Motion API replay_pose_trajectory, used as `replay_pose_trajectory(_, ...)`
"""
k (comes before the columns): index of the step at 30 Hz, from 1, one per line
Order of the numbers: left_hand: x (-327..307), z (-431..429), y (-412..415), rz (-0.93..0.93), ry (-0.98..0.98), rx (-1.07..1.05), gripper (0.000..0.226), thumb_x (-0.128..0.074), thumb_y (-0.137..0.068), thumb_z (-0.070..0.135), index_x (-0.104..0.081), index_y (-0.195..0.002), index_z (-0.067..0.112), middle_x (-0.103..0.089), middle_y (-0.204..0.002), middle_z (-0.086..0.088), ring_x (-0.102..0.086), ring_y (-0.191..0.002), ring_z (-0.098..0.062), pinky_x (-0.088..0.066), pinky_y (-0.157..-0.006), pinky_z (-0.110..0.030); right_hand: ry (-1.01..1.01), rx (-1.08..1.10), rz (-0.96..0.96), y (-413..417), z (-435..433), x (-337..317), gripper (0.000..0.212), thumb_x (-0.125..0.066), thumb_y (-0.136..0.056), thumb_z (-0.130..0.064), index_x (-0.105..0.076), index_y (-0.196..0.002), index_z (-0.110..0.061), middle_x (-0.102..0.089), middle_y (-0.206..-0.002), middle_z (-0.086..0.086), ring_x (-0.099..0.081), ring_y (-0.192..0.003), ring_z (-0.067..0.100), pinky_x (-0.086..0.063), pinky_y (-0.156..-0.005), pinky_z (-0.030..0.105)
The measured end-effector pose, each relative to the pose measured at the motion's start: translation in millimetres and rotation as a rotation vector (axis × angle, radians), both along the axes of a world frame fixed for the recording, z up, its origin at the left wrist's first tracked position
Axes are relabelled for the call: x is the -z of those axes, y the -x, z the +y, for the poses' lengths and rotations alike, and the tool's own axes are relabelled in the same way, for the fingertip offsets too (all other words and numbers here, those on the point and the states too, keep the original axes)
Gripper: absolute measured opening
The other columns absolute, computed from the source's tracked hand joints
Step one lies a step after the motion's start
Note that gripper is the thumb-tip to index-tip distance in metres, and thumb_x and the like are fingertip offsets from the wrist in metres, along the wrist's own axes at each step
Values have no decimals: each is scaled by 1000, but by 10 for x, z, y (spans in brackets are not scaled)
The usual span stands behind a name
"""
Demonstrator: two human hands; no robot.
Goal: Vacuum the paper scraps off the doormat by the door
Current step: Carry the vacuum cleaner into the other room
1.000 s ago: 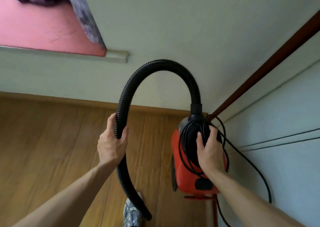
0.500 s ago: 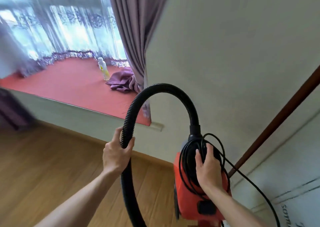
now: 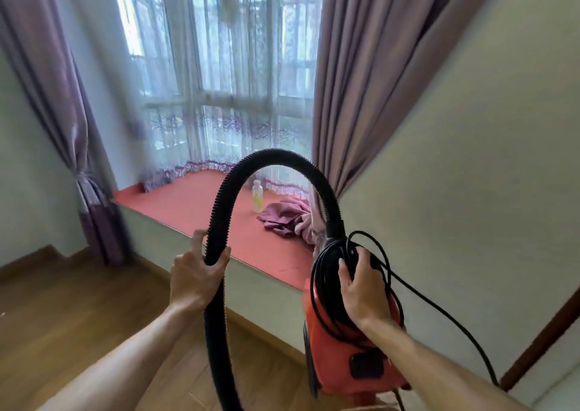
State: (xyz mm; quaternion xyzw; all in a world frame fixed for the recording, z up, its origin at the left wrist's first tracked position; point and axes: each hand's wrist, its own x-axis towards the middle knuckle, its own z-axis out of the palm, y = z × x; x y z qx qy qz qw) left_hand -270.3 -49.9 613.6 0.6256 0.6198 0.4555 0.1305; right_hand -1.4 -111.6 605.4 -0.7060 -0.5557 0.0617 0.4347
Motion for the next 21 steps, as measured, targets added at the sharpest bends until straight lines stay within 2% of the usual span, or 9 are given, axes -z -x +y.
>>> replay_pose_trajectory(4, -386, -227, 781, -39, -32, -95, 42, -72, -87, 36, -55, -122, 19, -65, -62, -3, -63, -57, -24, -46, -60, -30, -27, -91, -30, 664, 40, -526, 39, -53, -99, -26, -48, -130, -4, -71, -91, 17, -68, -87, 36, -52, -75, 40)
replay_pose_trajectory(7, -660, -483, 1435, -82, -34, -170, 41, -77, -84, 36, -58, -117, 21, -64, -62, 3, -61, -53, -9, -46, -54, -21, -74, -166, -46, 1216, 14, -900, 39, -56, -98, -24, -49, -131, -3, -71, -88, 19, -68, -86, 38, -50, -76, 40)
replay_pose_trajectory(8, -747, -611, 1665, -85, -44, -193, 39, -78, -83, 34, -59, -114, 21, -62, -61, 8, -57, -51, -1, -40, -49, -10, -83, -192, -62, 1415, 0, -1027, 41, -56, -98, -23, -49, -132, -2, -71, -90, 21, -67, -88, 39, -48, -77, 39)
replay_pose_trajectory(10, -937, -865, 2143, -79, -54, -240, 36, -79, -83, 33, -59, -111, 20, -59, -62, 11, -52, -51, 5, -36, -44, -5, -108, -246, -71, 1842, -28, -1285, 43, -57, -97, -21, -49, -134, -1, -70, -96, 25, -66, -93, 41, -47, -79, 39)
replay_pose_trajectory(12, -1127, -1105, 2636, -93, -71, -289, 38, -78, -82, 36, -58, -110, 21, -65, -74, 6, -61, -60, -6, -39, -51, -8, -126, -316, -63, 2316, -34, -1514, 44, -57, -97, -22, -48, -135, -1, -69, -99, 26, -65, -97, 43, -48, -83, 43)
replay_pose_trajectory(14, -1304, -1340, 3115, -79, -116, -344, 41, -78, -82, 37, -58, -114, 21, -70, -89, 3, -69, -71, -19, -48, -59, -21, -151, -388, -67, 2793, -45, -1696, 43, -56, -97, -24, -48, -134, -3, -69, -98, 25, -65, -96, 42, -49, -82, 44)
replay_pose_trajectory(17, -1560, -1727, 3755, -65, -146, -418, 42, -77, -84, 34, -56, -116, 18, -72, -90, -3, -69, -64, -19, -53, -50, -23, -188, -496, -60, 3493, -91, -1917, 40, -55, -98, -25, -50, -130, -1, -69, -96, 23, -65, -93, 40, -46, -74, 39)
replay_pose_trajectory(19, -1708, -2019, 4109, -54, -163, -488, 39, -77, -85, 30, -56, -114, 16, -72, -90, -5, -67, -60, -16, -49, -45, -17, -190, -565, -37, 3968, -131, -2049, 39, -55, -98, -25, -50, -129, -1, -68, -95, 23, -64, -91, 40, -43, -71, 37)
replay_pose_trajectory(21, -1839, -2318, 4431, -38, -194, -579, 38, -77, -86, 26, -57, -115, 12, -68, -94, 0, -64, -64, -17, -45, -51, -18, -195, -638, -8, 4466, -164, -2157, 39, -55, -98, -26, -51, -128, -1, -67, -98, 24, -64, -94, 40, -45, -73, 38)
